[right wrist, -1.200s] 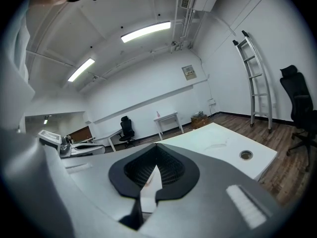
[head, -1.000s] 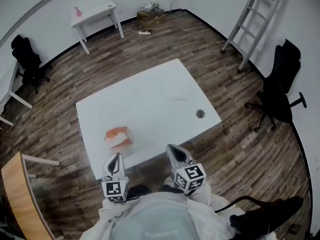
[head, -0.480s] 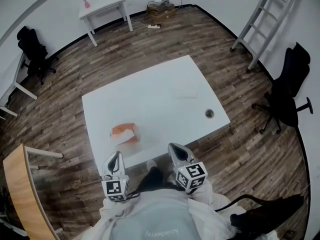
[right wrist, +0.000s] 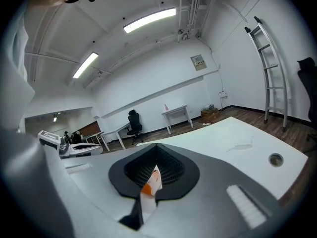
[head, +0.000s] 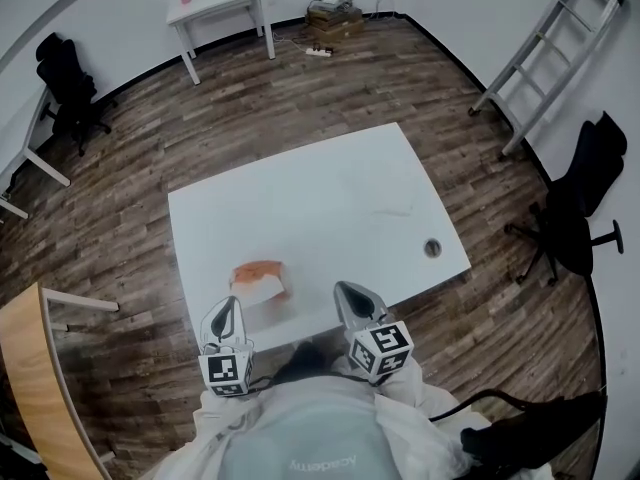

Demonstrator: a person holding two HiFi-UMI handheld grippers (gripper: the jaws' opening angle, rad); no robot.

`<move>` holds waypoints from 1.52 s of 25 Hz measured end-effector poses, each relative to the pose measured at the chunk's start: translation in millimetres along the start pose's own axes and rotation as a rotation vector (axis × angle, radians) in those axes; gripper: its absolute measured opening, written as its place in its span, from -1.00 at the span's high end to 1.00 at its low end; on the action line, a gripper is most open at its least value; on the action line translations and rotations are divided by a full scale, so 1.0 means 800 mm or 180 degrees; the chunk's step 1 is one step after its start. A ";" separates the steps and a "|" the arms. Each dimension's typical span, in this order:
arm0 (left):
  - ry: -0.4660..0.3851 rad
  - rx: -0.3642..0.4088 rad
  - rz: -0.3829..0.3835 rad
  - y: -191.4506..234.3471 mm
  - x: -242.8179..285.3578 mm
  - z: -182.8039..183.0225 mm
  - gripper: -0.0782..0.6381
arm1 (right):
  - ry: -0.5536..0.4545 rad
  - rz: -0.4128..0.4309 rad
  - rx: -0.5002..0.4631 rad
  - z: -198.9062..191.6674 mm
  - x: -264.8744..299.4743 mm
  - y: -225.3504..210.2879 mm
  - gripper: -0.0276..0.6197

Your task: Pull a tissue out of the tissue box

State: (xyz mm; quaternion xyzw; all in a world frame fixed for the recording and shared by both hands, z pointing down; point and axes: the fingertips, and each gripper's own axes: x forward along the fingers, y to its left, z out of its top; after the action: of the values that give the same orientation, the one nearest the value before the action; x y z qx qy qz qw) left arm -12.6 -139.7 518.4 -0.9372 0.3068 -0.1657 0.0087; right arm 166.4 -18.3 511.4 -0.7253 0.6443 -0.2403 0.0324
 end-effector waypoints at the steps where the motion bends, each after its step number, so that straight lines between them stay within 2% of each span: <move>1: 0.0003 -0.0007 0.0003 0.003 0.004 0.000 0.78 | 0.0011 0.0004 -0.0005 0.001 0.006 0.000 0.91; 12: -0.0035 -0.0132 0.0038 0.047 0.034 0.000 0.78 | 0.0034 0.0012 -0.0148 0.028 0.065 0.010 0.91; 25: 0.0028 -0.0263 0.0094 0.081 0.034 -0.018 0.78 | 0.0064 -0.0096 -0.0224 0.037 0.083 0.012 0.91; 33: 0.0098 -0.0168 0.0012 0.057 0.042 -0.008 0.78 | 0.0166 -0.0120 -0.0163 0.034 0.080 -0.009 0.91; 38: 0.0108 -0.0185 0.0157 0.050 0.044 -0.002 0.78 | 0.0206 0.0004 -0.0148 0.038 0.089 -0.022 0.91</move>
State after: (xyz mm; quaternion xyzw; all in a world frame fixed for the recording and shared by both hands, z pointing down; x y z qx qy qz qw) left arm -9.6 -192.5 525.8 -0.9263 0.3345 -0.1723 -0.0196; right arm 198.1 -90.9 512.7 -0.7172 0.6510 -0.2486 -0.0051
